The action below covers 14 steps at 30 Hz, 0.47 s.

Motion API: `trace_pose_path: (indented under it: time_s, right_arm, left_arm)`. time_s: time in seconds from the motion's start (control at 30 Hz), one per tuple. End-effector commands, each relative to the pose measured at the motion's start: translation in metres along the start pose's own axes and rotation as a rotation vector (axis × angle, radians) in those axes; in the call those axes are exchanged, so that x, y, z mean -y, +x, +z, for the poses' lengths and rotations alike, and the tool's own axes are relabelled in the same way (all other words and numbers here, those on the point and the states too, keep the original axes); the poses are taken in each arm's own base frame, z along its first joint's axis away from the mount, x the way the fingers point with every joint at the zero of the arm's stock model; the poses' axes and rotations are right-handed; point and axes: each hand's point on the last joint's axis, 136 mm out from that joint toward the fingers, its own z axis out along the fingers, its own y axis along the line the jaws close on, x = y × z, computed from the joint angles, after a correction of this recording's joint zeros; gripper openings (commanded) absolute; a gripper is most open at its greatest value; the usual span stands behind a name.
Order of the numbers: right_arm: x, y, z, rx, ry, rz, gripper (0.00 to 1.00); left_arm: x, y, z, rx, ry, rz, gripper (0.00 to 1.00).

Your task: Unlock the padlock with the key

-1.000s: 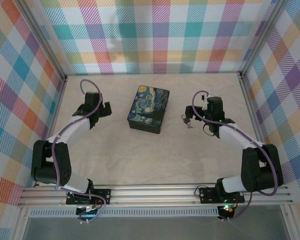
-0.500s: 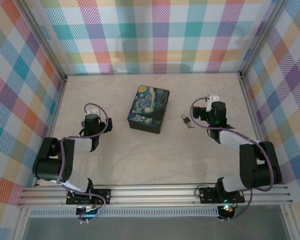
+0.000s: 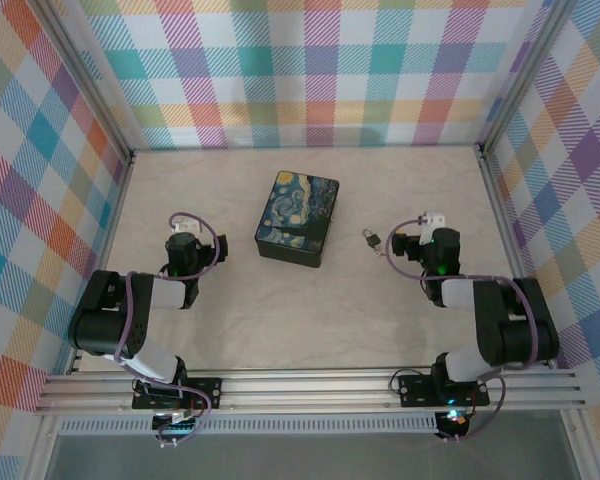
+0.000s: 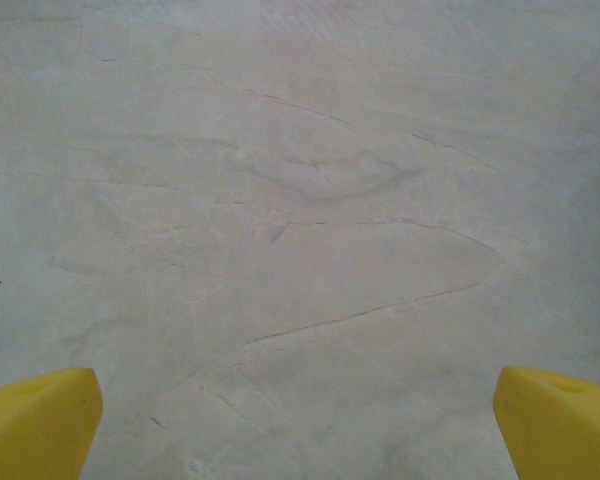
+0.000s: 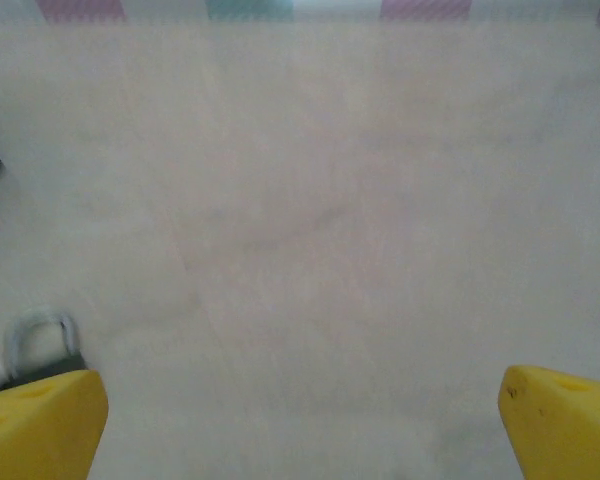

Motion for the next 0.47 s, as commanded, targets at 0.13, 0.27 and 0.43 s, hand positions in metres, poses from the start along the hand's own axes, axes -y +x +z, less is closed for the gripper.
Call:
trace_pose_path:
  time_s: [0.13, 0.27, 0.43]
  right_arm:
    - [-0.002, -0.0237, 0.0005, 0.115, -0.044, 0.028, 1.0]
    - [0.0007, -0.0229, 0.0031, 0.091, -0.05, 0.046, 1.0]
    - [0.0009, -0.0231, 0.0032, 0.091, -0.05, 0.047, 1.0]
  left_arm:
    - [-0.0006, -0.0125, -0.0002, 0.046, 0.01, 0.005, 1.0]
    - [0.0078, -0.0113, 0.0017, 0.03, 0.058, 0.024, 1.0]
    - [0.0067, -0.0115, 0.0013, 0.032, 0.055, 0.023, 1.0]
